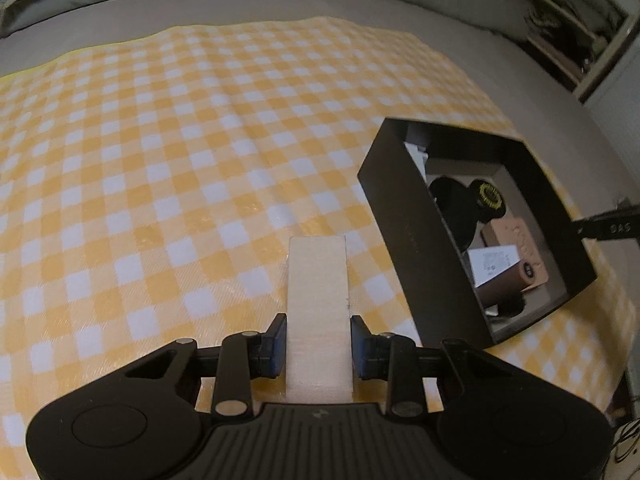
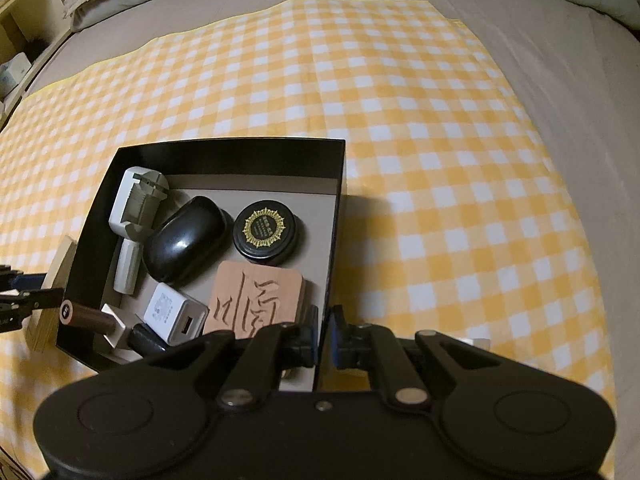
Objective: Organize rigid objects
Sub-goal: 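Carry the wooden strip into the box and open the left tool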
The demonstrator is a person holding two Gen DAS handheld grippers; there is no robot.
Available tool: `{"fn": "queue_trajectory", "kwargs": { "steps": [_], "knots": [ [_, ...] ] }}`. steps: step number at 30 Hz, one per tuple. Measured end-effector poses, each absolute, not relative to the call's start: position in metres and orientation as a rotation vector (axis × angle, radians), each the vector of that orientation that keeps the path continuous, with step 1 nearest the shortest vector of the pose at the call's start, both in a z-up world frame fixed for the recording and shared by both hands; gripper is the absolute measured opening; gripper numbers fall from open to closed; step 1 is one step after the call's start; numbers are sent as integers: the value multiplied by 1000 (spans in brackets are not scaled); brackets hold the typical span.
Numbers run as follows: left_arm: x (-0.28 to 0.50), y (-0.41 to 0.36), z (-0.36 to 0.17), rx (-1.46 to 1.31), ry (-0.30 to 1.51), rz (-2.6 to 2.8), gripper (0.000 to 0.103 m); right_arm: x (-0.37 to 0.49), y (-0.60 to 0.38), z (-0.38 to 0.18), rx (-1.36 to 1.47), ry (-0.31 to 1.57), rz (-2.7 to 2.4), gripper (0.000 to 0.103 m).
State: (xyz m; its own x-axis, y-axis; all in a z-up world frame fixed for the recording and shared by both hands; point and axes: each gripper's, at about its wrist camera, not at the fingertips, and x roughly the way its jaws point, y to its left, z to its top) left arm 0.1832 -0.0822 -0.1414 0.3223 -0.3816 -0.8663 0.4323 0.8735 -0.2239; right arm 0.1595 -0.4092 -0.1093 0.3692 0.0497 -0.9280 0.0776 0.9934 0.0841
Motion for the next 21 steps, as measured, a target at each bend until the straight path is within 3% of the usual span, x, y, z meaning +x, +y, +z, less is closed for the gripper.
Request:
{"fn": "queue_trajectory", "kwargs": {
  "steps": [10, 21],
  "knots": [
    [171, -75, -89, -150, 986, -541, 34, 154, -412, -96, 151, 1151, -27, 4],
    [165, -155, -78, -304, 963, -665, 33, 144, -418, -91, 173, 1140, -18, 4]
  ]
}}
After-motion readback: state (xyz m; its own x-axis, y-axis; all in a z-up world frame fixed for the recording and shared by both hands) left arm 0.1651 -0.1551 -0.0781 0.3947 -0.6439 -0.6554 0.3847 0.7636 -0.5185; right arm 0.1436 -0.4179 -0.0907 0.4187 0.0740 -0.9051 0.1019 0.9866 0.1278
